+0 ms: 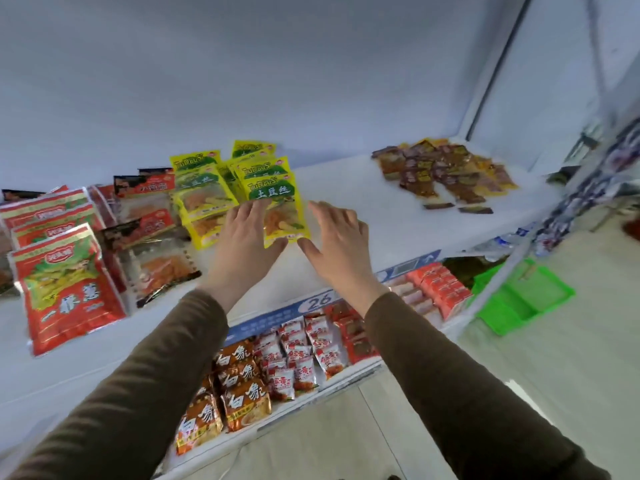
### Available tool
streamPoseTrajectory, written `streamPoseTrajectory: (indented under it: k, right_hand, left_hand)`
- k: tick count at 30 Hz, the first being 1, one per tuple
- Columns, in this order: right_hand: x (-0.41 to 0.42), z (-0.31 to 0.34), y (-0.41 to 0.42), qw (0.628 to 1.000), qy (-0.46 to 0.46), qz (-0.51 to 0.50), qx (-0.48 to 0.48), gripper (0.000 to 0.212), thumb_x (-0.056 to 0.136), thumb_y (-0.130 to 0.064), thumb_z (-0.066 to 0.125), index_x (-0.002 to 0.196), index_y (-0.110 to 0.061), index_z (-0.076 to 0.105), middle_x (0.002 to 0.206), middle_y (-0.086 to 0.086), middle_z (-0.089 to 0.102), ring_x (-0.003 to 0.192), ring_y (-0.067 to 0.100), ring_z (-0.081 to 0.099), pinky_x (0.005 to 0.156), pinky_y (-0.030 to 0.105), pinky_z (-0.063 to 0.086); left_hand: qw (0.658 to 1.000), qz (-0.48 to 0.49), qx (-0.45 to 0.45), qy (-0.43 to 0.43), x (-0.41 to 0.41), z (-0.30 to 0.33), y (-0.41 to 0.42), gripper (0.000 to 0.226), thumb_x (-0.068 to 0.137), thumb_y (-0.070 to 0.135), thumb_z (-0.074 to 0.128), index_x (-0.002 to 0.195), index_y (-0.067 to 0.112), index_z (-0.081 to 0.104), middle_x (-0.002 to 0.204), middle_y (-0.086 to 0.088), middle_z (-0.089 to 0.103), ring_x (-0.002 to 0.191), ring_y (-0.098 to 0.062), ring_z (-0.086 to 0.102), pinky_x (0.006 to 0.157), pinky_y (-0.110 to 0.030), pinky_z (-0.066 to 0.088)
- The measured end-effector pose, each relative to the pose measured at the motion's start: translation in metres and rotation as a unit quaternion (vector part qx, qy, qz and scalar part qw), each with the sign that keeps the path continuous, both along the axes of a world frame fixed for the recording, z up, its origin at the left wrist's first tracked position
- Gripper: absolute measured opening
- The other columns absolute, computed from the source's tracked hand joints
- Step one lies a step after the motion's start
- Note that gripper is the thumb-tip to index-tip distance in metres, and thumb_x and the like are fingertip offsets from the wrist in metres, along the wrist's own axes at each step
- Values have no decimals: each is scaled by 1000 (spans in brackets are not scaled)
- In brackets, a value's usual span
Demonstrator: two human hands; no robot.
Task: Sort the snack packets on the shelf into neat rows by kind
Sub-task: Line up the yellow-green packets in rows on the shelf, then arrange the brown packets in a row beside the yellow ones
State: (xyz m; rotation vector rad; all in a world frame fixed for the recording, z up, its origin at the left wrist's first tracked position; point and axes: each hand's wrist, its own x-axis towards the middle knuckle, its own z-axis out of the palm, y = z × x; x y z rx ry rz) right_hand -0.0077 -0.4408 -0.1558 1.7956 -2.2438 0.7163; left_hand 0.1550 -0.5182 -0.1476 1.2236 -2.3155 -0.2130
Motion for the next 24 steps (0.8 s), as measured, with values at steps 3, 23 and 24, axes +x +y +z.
streamPoseTrajectory:
  k: [3, 23, 24]
  right_hand:
    - [-67, 0, 14, 1000, -7, -20, 4, 68, 92, -47, 61, 151, -24, 39, 151, -2, 48, 135, 26, 40, 103, 45, 35]
    - [-338, -6, -9, 999, -9, -25, 43, 52, 96, -49, 56, 142, -27, 47, 142, -2, 55, 133, 26, 41, 107, 49, 34]
    - [-344, -6, -15, 998, -11, -22, 49, 53, 96, -50, 55, 143, -27, 46, 143, -2, 54, 134, 26, 41, 107, 49, 34]
  left_hand:
    - [1000, -26, 7, 10, -70, -2, 9, 74, 87, 32, 76, 149, 11, 44, 143, -12, 52, 135, -36, 40, 113, -44, 31]
    - [995, -41, 78, 44, -335, -14, -17, 70, 92, 39, 69, 152, 21, 37, 152, -4, 45, 139, -27, 39, 112, -40, 36]
    - [995, -39, 85, 45, -341, -14, -25, 71, 92, 39, 69, 153, 20, 37, 151, -5, 45, 139, -27, 39, 112, -41, 36]
